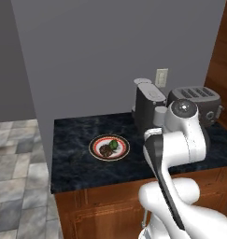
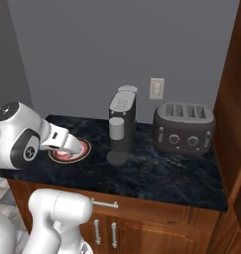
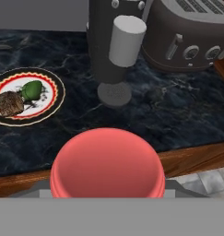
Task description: Pick the avocado and bread from the counter and place them on the plate. Then pick the jam from the cabinet and place it next to the plate. Lastly close the cabinet door.
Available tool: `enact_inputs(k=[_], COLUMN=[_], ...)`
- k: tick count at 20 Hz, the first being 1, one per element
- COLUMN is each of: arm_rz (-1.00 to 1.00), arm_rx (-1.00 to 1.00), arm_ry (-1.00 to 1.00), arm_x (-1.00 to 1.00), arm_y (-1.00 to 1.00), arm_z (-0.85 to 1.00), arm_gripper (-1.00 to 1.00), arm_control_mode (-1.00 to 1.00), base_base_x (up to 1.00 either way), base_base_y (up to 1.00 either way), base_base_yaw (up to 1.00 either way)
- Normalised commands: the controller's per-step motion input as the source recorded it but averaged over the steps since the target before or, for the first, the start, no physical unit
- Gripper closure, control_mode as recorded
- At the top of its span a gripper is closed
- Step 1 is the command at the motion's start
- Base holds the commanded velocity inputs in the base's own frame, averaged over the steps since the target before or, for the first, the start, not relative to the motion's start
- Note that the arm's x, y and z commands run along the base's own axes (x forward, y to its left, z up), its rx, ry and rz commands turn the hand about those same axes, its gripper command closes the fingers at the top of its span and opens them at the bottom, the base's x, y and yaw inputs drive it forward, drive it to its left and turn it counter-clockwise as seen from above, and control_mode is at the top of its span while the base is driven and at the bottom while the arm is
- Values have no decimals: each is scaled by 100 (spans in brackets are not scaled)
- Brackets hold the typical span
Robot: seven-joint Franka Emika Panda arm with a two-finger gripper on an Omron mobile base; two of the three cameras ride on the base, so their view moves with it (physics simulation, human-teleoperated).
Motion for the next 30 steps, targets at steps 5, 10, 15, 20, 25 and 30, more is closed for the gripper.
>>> enact_inputs(k=[5, 10, 15, 20, 25, 30], arm_rz=[0, -1, 0, 0, 1, 0], arm_rx=[-4, -5, 0, 0, 1, 1], arm_ry=[0, -2, 0, 0, 0, 0], arm_x=[0, 0, 5, 35, 56, 57], arm_y=[56, 57, 34, 16, 9, 18], arm_z=[-23, -25, -26, -37, -44, -45], arm_gripper=[100, 100, 100, 100, 100, 100], arm_control_mode=[-100, -100, -100, -100, -100, -100], base_base_x=[0, 0, 0, 0, 0, 0], base_base_y=[0, 0, 0, 0, 0, 0], base_base_yaw=[0, 0, 0, 0, 0, 0])
